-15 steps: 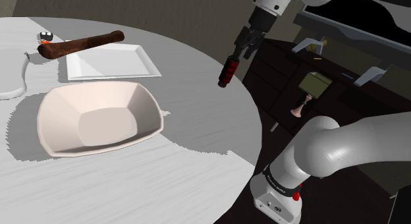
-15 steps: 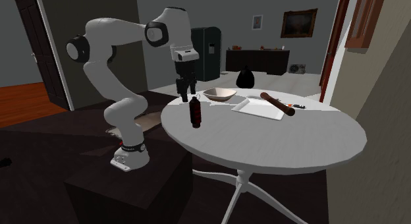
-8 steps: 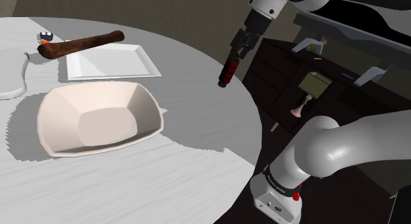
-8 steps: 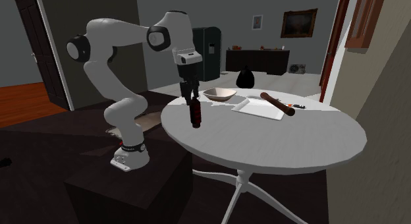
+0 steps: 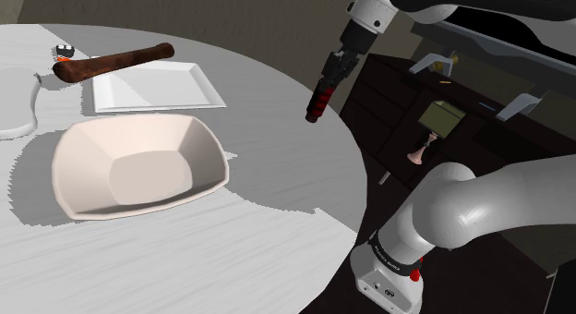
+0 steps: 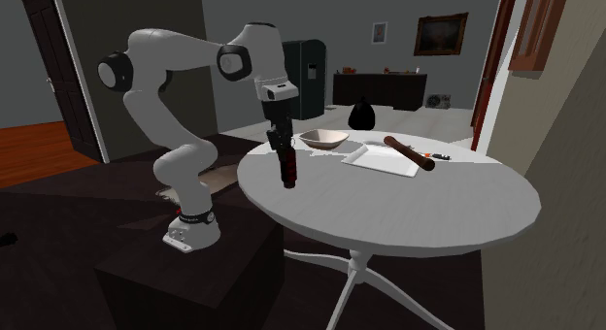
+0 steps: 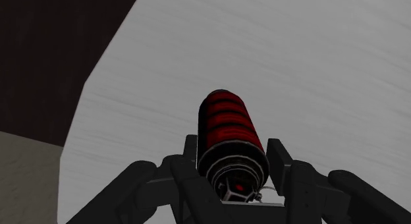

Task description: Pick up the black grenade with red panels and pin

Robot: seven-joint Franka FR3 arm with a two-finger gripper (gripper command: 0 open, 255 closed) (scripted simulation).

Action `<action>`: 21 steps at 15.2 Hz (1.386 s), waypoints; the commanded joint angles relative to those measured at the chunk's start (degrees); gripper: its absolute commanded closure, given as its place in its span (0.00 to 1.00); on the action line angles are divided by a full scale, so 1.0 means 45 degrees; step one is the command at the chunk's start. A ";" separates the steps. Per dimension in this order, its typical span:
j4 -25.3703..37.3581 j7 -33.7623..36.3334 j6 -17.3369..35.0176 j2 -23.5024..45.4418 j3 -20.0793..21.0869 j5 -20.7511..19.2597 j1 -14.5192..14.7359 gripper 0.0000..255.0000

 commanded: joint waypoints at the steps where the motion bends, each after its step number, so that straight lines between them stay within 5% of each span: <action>1: -0.0020 0.0002 0.0000 0.0009 0.0009 0.0014 0.0009 1.00; 6: -0.0004 -0.0029 -0.0023 0.0004 -0.0022 -0.0002 0.0000 1.00; 21: 0.2951 0.0142 -0.2453 0.0522 0.0023 0.0042 0.0073 1.00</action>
